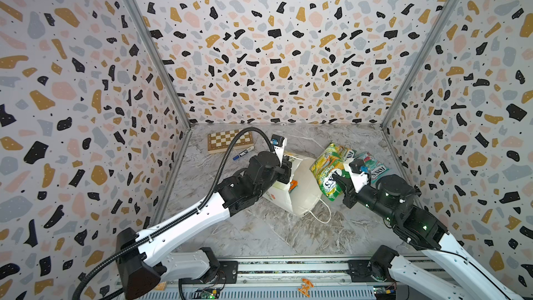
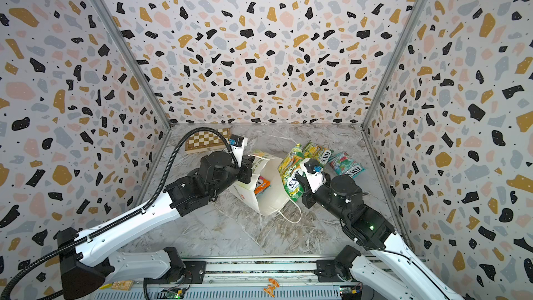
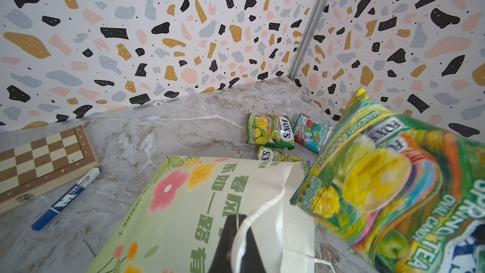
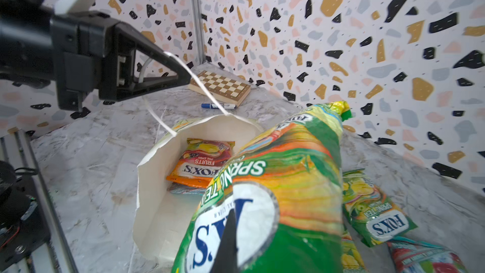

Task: Take the snacks out of the paper bag
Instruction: Pick up the snack from the paper bag, then place the snack at the middle-right of the table.

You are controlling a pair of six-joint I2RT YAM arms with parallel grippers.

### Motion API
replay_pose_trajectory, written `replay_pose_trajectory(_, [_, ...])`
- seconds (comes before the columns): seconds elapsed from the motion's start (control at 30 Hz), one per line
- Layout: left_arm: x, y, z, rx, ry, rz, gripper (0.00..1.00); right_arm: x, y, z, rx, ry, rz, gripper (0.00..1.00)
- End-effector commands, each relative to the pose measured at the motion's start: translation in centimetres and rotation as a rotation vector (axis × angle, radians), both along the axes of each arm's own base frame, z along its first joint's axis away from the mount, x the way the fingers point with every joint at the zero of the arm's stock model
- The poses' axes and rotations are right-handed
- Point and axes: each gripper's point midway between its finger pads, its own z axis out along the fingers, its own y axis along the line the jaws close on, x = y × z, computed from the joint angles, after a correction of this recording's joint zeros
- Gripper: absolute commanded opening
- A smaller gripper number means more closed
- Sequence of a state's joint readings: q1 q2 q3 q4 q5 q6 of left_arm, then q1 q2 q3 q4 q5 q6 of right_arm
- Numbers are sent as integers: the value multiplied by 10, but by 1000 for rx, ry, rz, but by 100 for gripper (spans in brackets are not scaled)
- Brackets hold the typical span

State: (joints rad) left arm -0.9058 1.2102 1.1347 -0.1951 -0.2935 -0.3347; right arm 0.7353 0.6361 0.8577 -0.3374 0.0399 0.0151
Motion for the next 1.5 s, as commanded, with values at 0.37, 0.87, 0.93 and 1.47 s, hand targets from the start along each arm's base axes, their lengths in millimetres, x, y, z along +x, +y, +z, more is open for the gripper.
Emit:
replay_pose_trajectory(0.37, [0, -4, 10, -38, -17, -4, 0, 40, -77, -12, -27, 14, -509, 0])
replay_pose_trajectory(0.87, [0, -4, 9, -38, -17, -6, 0, 66, -123, -107, 165, 354, -606, 0])
replay_pose_trajectory(0.93, [0, -4, 10, -39, -18, -7, 0, 68, -129, -120, 196, 393, -613, 0])
replay_pose_trajectory(1.47, [-1, -4, 8, -35, -16, -8, 0, 71, -148, -175, 291, 519, -684, 0])
